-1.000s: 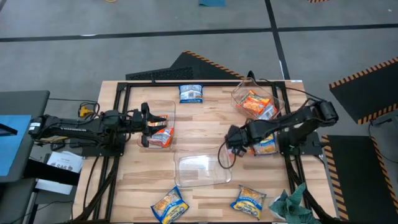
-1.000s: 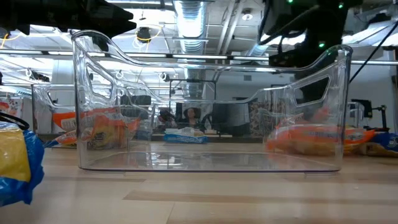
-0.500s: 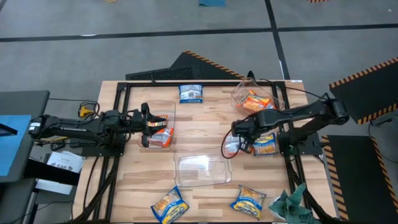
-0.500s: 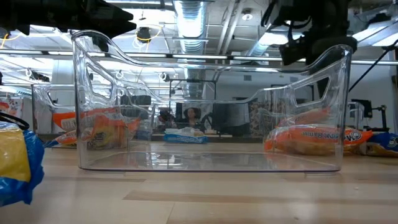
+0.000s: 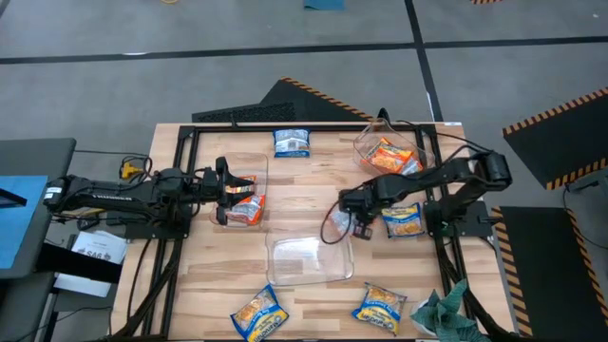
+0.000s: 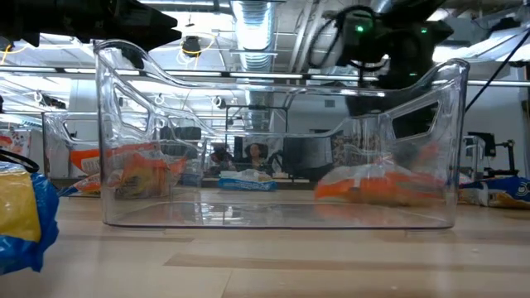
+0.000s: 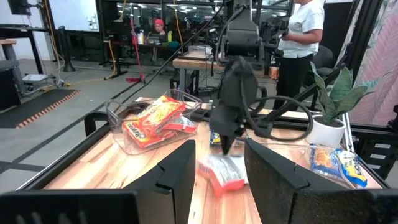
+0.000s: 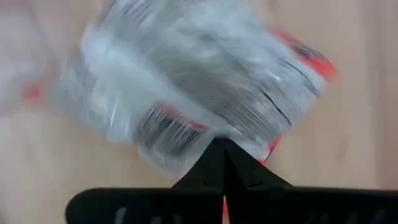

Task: Sort Maruchan noodles
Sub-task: Put the orange noodle pack into the middle transparent bin

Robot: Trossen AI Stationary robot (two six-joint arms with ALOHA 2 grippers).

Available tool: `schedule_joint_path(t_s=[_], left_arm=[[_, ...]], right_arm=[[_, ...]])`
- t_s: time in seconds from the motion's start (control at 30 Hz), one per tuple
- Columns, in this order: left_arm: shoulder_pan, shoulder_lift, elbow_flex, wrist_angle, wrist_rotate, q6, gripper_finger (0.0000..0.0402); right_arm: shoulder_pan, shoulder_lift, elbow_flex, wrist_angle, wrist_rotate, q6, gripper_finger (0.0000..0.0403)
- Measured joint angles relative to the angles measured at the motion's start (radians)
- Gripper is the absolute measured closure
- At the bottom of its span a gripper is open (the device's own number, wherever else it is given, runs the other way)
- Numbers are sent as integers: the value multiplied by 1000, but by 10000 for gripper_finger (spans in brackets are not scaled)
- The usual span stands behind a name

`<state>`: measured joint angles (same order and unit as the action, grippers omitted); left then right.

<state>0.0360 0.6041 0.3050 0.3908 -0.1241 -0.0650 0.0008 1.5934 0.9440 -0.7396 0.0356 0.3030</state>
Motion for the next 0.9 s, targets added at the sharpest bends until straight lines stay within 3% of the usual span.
schedule_joint_path(t_s=[0.2, 0.4, 0.57, 0.77, 0.9], left_arm=[[0, 0, 0, -4, 0, 0, 276], [0, 0, 0, -7, 0, 0, 276], [0, 0, 0, -16, 0, 19, 276], [0, 0, 0, -20, -20, 18, 276], [0, 0, 0, -20, -21, 17, 276]], right_arm=[[-87, -1, 0, 265, 39, -95, 387], [-165, -7, 10, 403, 39, -136, 385], [-187, -76, 52, 350, 36, -127, 382], [-181, -110, 96, 103, -254, -60, 386], [-151, -68, 95, -30, -273, -58, 388]])
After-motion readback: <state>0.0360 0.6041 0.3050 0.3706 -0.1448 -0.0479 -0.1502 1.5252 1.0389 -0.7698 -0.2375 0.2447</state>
